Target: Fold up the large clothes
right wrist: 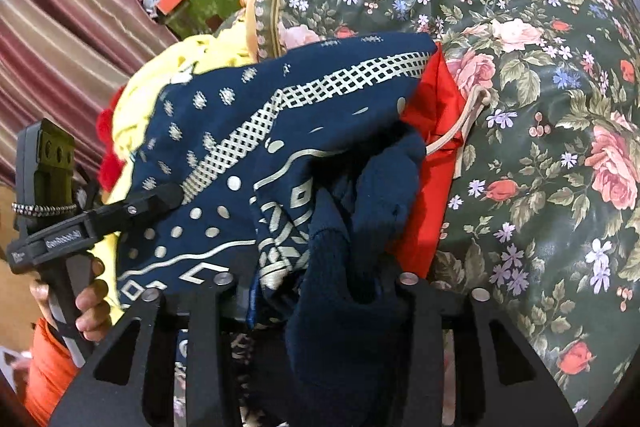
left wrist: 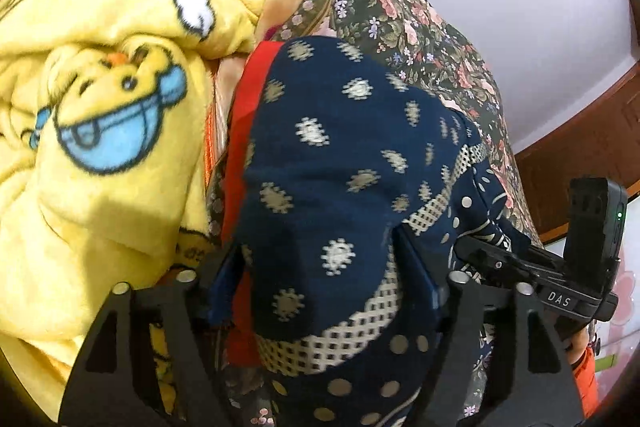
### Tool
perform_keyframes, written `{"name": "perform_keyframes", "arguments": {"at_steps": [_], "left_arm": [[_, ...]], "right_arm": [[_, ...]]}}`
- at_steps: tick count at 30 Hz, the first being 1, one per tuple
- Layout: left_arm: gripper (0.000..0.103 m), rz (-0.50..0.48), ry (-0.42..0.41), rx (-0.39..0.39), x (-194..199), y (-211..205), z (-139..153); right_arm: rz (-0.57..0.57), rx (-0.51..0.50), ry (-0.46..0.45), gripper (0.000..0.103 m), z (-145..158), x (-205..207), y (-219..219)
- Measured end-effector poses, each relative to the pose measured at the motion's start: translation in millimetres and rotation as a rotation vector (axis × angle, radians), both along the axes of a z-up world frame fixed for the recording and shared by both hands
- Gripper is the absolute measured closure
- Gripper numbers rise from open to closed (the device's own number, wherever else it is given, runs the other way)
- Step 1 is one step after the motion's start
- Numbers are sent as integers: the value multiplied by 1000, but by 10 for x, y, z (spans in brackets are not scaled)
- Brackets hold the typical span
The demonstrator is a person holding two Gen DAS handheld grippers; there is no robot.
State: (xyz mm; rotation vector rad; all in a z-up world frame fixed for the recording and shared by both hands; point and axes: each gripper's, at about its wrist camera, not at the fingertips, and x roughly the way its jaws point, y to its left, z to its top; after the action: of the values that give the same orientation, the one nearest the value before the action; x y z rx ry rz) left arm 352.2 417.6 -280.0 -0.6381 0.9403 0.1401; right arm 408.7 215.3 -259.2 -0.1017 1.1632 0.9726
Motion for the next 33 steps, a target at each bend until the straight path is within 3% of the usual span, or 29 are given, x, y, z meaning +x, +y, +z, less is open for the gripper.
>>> {"name": "perform_keyframes", "arguments": {"at_steps": [4,8,9,11,15,21,24,28,33], "left_arm": [[27,-3,11,57,-69,-96,145],[24,-17,4,239,-226,-337,415],[19,-27,2,284,-278,-418,453],[10,-47,5,340,-345,-541,459],[5,-103,67,425,-509,-765,311],[4,-92,117,424,-774,-822,107],[4,-71,121,417,-880,-835,184],[4,-39,87,471,-1043,-927,477],[4,11,-38,527,-1320,-1127,1128]], "right_arm": [[11,-38,-49,58,166,-97,-19],[14,-108,-157,41,255,-237,4],[16,-126,-176,38,243,-275,1],[19,-160,-204,27,221,-335,-25],[36,-230,-238,22,87,-438,-153],[8,-209,-169,20,79,-479,-498],[-19,-223,-198,20,196,-551,-630],[-54,-171,-245,20,520,-698,-806],[-74,-36,-330,20,1139,-1041,-962]]}}
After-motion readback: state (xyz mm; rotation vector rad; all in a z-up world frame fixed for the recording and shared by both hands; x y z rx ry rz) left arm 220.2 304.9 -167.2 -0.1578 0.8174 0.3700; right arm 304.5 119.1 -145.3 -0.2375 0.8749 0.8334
